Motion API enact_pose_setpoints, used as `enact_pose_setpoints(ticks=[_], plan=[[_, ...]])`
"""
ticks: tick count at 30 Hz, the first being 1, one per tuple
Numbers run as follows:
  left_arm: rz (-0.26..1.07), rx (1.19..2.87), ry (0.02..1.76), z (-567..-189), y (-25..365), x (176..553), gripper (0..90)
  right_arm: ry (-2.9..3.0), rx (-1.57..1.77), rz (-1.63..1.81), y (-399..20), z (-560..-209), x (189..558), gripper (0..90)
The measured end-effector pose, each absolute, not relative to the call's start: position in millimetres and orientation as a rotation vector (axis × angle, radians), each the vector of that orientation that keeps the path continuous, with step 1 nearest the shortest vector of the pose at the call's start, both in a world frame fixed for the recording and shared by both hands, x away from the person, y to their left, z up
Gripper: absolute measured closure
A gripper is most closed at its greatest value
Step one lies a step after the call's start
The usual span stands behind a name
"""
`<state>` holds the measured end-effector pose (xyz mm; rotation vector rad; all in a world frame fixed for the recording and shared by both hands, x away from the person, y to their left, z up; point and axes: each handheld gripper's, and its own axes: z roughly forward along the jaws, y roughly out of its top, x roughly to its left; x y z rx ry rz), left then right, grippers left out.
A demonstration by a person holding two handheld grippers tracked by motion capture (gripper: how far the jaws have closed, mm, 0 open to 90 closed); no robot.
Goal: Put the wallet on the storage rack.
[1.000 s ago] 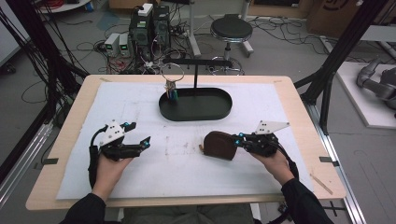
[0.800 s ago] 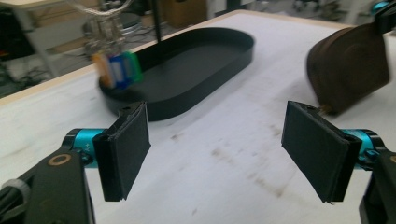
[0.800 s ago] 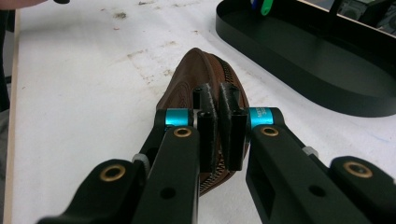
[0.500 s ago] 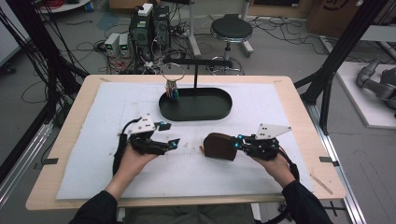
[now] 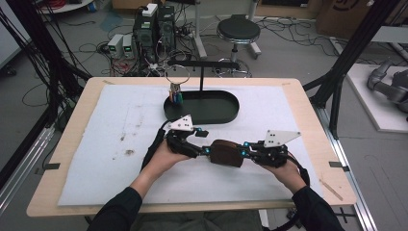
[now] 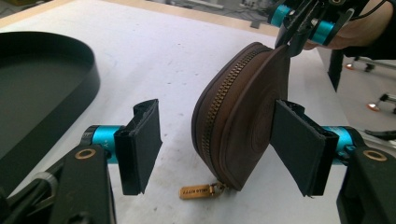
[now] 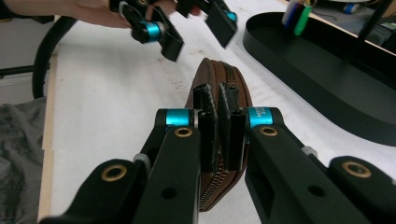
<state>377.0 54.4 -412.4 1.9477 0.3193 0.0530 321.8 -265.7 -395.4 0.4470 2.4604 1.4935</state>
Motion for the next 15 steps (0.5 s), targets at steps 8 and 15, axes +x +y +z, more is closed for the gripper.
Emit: enact_pose_setpoints(ticks=[8,15], plan=[[0.01,1.944,0.276,-426,47,387,33.2,2.485,0.408,1.503,-266,-395,321,88.2],[-0.034,1.975,0.189,-430,38,388,46.3,2.501,0.389,1.51,-267,-395,322,88.0]])
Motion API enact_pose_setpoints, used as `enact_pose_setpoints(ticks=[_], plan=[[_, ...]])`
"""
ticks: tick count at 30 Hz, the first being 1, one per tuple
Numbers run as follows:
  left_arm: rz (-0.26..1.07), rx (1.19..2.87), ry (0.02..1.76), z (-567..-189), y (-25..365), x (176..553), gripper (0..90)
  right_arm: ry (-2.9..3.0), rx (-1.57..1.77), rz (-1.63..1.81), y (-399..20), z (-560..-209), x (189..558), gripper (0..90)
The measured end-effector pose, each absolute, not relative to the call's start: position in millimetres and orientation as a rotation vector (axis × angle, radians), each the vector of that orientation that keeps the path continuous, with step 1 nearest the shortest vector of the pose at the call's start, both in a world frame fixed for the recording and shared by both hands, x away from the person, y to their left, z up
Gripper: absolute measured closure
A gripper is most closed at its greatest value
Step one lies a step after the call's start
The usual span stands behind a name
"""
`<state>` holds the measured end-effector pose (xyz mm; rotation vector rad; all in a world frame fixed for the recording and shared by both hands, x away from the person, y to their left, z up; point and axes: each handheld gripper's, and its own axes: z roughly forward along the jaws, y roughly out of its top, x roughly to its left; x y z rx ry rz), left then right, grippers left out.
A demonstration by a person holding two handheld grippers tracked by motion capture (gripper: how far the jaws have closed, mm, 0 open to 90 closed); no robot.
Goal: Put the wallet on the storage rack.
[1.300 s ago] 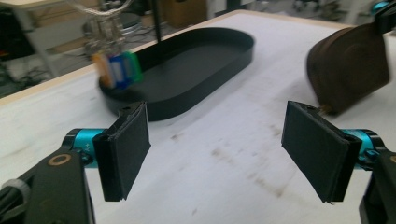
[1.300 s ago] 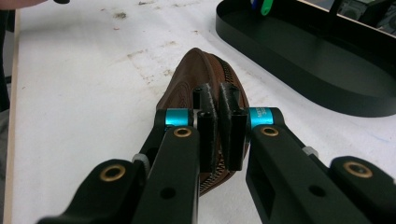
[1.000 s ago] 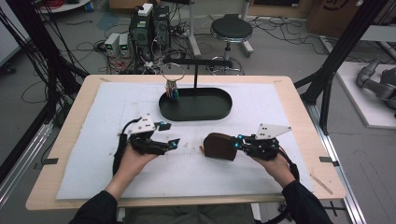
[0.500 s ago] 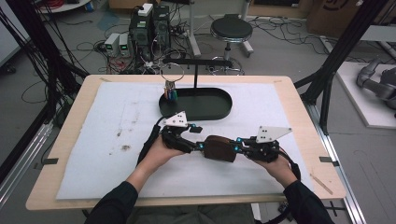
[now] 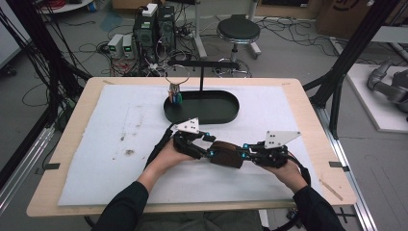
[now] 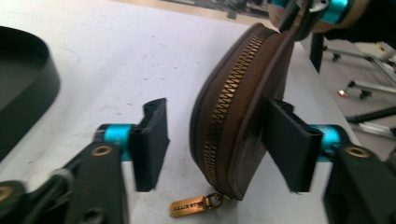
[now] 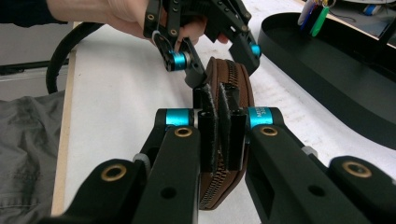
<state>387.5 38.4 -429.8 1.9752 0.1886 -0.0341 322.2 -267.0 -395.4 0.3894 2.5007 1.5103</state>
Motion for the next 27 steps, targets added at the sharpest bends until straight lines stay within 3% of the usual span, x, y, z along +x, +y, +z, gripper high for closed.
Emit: enact_pose_setpoints(ticks=[1,6,10,20,27], plan=[[-0.021,1.98,0.174,-429,38,387,53.1,2.501,0.393,1.509,-267,-395,322,87.8],[0.004,1.995,0.145,-427,39,385,61.5,2.514,0.396,1.511,-272,-397,324,85.3],[0.003,1.991,0.131,-425,39,383,67.6,2.5,0.4,1.557,-278,-394,327,73.0],[0.016,1.956,0.109,-414,47,377,69.5,2.474,0.593,1.594,-287,-398,337,41.9],[0.08,1.916,0.097,-397,56,368,69.5,2.525,0.608,1.618,-283,-402,339,39.4]])
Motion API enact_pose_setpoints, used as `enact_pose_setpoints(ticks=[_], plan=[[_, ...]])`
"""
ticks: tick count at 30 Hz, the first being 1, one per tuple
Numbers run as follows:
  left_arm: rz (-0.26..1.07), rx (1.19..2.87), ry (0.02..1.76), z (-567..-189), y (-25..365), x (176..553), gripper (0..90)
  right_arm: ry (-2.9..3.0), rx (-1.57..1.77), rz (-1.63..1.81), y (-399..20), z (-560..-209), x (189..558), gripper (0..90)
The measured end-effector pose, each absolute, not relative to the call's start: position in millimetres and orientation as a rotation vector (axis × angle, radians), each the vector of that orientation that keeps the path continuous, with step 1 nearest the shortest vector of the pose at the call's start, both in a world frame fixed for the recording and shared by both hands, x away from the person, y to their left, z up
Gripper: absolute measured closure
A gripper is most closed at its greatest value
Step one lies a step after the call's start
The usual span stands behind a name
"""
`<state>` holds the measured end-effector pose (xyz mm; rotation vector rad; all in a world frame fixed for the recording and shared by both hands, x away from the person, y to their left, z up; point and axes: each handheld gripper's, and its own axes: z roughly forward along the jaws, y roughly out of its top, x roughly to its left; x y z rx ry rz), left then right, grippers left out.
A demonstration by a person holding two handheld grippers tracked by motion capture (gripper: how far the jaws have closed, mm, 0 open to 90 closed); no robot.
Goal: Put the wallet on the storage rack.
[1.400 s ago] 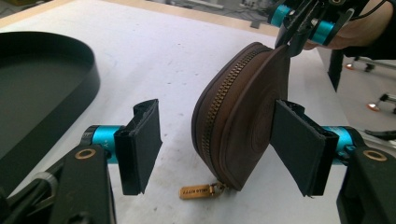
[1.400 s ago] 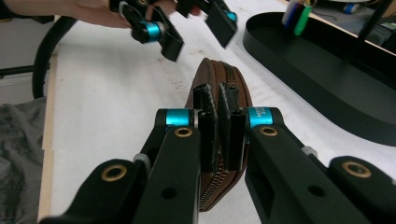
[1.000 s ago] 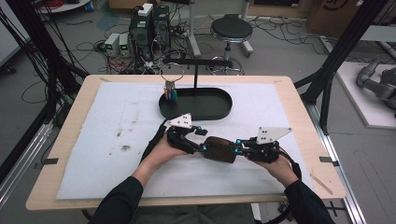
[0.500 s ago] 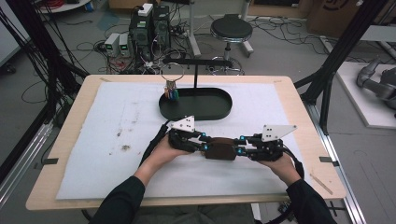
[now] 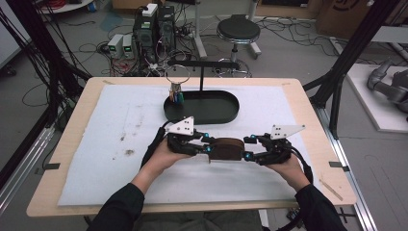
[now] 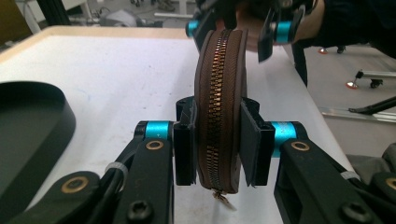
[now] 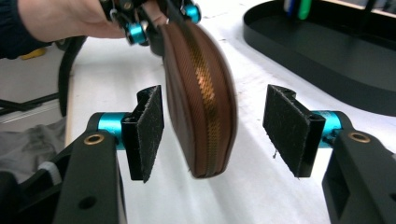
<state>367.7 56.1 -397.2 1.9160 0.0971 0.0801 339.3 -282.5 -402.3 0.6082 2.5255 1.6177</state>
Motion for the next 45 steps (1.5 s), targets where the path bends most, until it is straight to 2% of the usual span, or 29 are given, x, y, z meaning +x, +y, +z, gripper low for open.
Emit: enact_pose_setpoints(ticks=[7,11,13,18,20,22,26,38,45], plan=[[0.097,1.908,0.088,-390,63,362,69.4,2.557,0.596,1.645,-273,-404,339,41.2],[0.1,1.913,0.078,-389,63,360,69.3,2.553,0.573,1.639,-267,-404,338,49.0],[0.102,1.914,0.08,-389,62,360,69.1,2.567,0.55,1.636,-266,-404,338,58.3],[0.1,1.904,0.098,-389,64,359,66.6,2.557,0.492,1.641,-266,-402,335,66.0],[0.122,1.911,0.119,-388,64,357,61.6,2.557,0.483,1.64,-265,-402,334,67.2],[0.119,1.9,0.155,-385,65,356,51.2,2.546,0.486,1.628,-265,-401,334,67.9],[0.155,1.906,0.187,-380,73,351,41.1,2.534,0.508,1.629,-267,-401,335,68.2],[0.334,1.874,0.363,-384,135,312,29.5,2.343,0.685,1.603,-265,-385,347,68.2],[0.425,1.855,0.476,-394,173,294,27.1,2.269,0.763,1.567,-254,-379,366,68.2]])
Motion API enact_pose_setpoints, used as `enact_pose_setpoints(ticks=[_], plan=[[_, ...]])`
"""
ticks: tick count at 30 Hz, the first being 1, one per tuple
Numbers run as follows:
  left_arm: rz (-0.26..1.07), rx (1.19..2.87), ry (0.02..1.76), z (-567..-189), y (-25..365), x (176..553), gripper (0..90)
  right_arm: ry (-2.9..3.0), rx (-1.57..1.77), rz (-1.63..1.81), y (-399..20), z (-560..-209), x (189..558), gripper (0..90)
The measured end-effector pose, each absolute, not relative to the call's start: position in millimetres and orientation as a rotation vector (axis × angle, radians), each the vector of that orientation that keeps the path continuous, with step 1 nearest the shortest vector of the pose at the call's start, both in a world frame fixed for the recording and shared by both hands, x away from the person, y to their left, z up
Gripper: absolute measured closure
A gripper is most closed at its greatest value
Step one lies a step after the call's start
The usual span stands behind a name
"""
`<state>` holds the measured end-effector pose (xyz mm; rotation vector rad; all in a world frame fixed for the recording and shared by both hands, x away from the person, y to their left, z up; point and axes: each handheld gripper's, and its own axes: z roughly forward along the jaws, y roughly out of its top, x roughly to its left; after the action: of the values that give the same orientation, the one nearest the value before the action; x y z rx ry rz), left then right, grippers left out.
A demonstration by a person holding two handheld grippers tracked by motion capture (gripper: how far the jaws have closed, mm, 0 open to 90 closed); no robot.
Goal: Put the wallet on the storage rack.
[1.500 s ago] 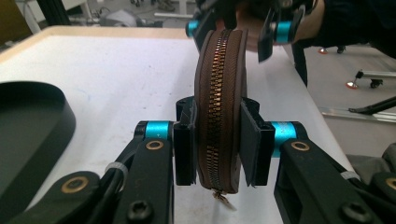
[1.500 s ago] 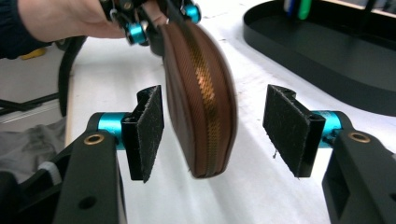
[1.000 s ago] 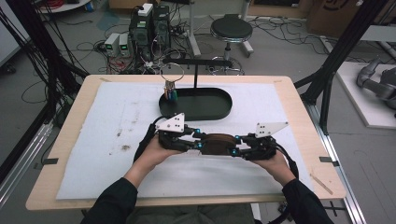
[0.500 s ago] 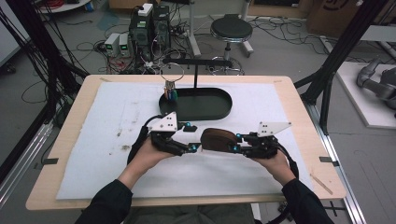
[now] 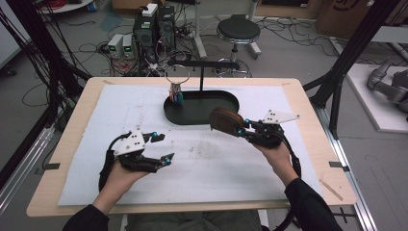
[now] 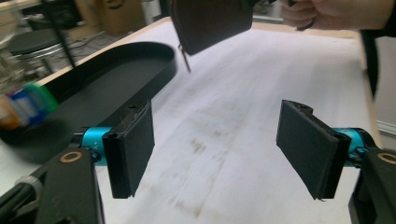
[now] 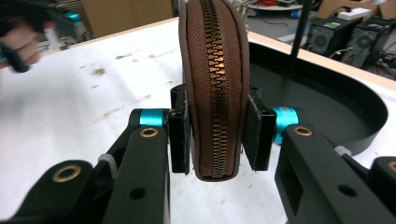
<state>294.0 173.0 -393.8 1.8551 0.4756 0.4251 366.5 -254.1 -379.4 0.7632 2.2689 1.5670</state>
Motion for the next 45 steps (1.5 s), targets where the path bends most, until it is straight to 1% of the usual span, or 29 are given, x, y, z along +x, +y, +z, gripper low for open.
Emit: enact_pose_setpoints(ticks=[6,13,18,24,32,35,42,45], plan=[[0.464,1.818,0.528,-400,194,289,26.9,2.247,0.781,1.541,-230,-376,391,68.2],[0.481,1.776,0.563,-405,206,290,26.9,2.236,0.812,1.507,-196,-379,423,68.2],[0.506,1.766,0.547,-402,207,287,26.9,2.243,0.841,1.456,-172,-388,443,68.2],[0.485,1.774,0.526,-404,202,286,26.9,2.241,0.86,1.427,-153,-404,461,68.2],[0.468,1.781,0.514,-406,200,286,26.9,2.206,0.954,1.411,-153,-424,476,67.9],[0.466,1.777,0.519,-406,200,285,26.9,2.221,0.978,1.341,-154,-429,478,67.5],[0.461,1.785,0.514,-407,199,286,26.9,2.21,0.989,1.338,-155,-432,479,66.4],[0.457,1.792,0.512,-408,198,286,26.9,2.218,0.995,1.319,-156,-432,480,64.5]])
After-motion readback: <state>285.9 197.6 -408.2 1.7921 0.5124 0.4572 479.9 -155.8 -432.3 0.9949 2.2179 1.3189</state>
